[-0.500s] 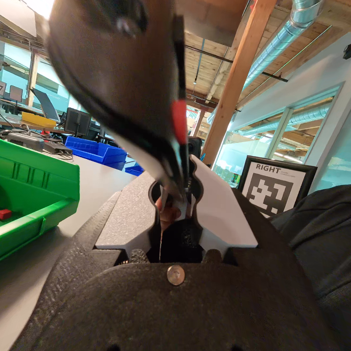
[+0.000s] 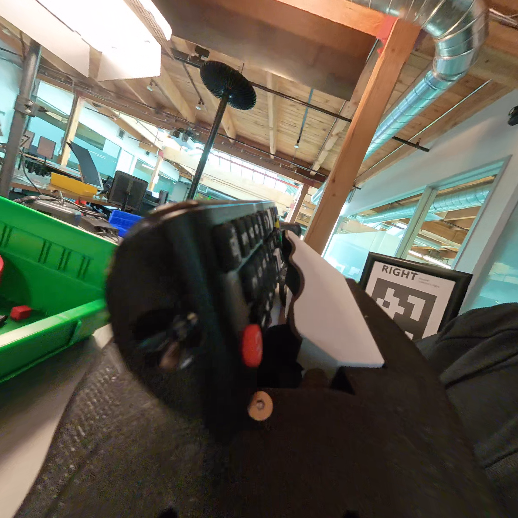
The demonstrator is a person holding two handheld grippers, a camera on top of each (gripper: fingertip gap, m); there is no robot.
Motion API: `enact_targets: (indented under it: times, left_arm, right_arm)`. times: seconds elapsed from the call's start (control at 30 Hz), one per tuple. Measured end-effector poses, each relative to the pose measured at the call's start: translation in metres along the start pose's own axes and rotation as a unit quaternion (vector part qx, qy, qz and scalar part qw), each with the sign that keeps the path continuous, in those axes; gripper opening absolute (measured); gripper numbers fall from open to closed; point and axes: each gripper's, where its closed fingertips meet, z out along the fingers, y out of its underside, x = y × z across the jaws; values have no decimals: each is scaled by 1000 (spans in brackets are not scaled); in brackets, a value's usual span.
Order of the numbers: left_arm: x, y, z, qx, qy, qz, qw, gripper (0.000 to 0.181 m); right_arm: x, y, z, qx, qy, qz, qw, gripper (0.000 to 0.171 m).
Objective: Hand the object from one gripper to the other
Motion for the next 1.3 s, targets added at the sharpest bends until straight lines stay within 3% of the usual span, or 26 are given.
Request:
enact_targets:
  times: [0.03, 0.27, 0.33, 0.47, 0.6, 0.7, 0.83, 0.9, 1.07, 1.17, 1.3]
  left_arm:
    - [-1, -3, -1, 8, -1, -2, 1000, 35]
    - [5, -10, -6, 29, 33, -25, 999, 30]
    - [5, -10, -5, 32, 30, -22, 999, 31]
    - [11, 4, 2, -6, 38, -13, 999, 27]
    - [2, -5, -2, 17, 15, -20, 1000, 39]
    - [8, -6, -3, 20, 38, -26, 999, 25]
    - [6, -4, -2, 16, 23, -7, 1000, 25]
    - [9, -1, 0, 9, 32, -15, 999, 26]
    - [-2, -4, -1, 16, 6, -29, 999, 41]
    - [4, -4, -3, 15, 28, -29, 999, 25]
    - [3, -5, -3, 18, 18, -9, 1000, 24]
  right_arm:
    - [2, -5, -3, 15, 3, 4, 1000, 21]
    - [-3, -12, -4, 40, -16, 22, 999, 22]
    - [-4, -3, 1, 15, -17, 25, 999, 36]
    - [-4, -3, 3, 20, -2, -5, 1000, 24]
    - [-1, -13, -3, 47, 3, -4, 999, 22]
    - [2, -16, -4, 56, 6, 8, 998, 24]
    - [-4, -1, 4, 20, -6, 7, 1000, 38]
    - [-1, 2, 5, 9, 12, -14, 1000, 25]
    - [6, -18, -7, 60, 20, 2, 998, 22]
    - [7, -20, -8, 66, 12, 19, 998, 23]
    - [3, -11, -2, 44, 12, 7, 999, 31]
